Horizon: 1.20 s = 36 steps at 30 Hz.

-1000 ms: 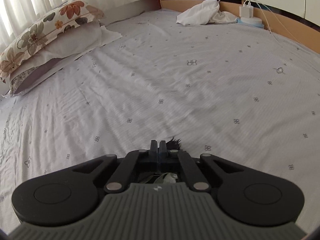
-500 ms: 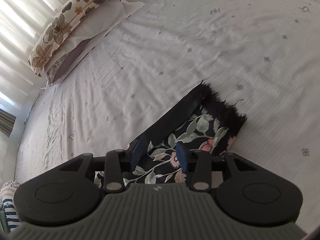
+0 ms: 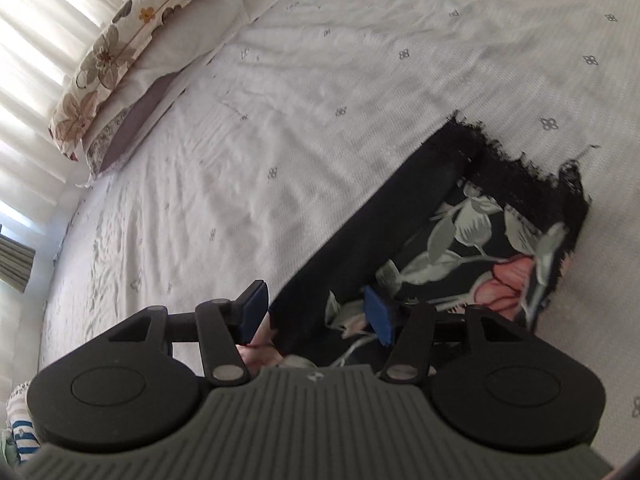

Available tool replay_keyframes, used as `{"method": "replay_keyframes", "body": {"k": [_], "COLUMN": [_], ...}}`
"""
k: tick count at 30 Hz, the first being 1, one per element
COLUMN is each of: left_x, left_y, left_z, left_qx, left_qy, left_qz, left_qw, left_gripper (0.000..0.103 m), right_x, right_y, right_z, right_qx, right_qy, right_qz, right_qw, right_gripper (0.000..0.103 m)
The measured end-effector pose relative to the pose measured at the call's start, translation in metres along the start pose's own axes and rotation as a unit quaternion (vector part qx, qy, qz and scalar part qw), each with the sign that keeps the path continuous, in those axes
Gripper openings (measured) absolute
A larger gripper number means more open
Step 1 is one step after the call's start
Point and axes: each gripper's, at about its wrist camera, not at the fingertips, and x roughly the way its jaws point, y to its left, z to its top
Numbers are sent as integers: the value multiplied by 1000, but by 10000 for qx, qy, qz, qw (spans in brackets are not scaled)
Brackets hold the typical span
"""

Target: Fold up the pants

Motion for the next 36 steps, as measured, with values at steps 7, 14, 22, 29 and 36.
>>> {"method": "replay_keyframes", "body": {"k": [7, 14, 22, 29, 36], "left_x": [3, 8, -17, -54, -98], "left_y": [10, 10, 17, 37, 59], "left_z": [10, 8, 9, 4, -9], "left_qx": [-285, -131, -23, 31, 150], "left_qy": [104, 57, -70, -97, -90], "left_qz": [-116, 102, 117, 23, -212], "left_qw": [9995, 9998, 9999, 9999, 9996], "left_gripper": [17, 17, 17, 17, 17], "right_x": [5, 4, -67, -155, -247], "right_y": [-2, -2, 11, -20, -78], "right_z": [5, 4, 10, 7, -24], "right_qx": [161, -24, -789, -982, -918], "right_qy": [-211, -435, -802, -967, -999], "right_qz": [76, -584, -1129, -1279, -1216], "right_qw": [9996, 9973, 9872, 9822, 9833], "right_gripper": [68, 3, 2, 2, 2]}}
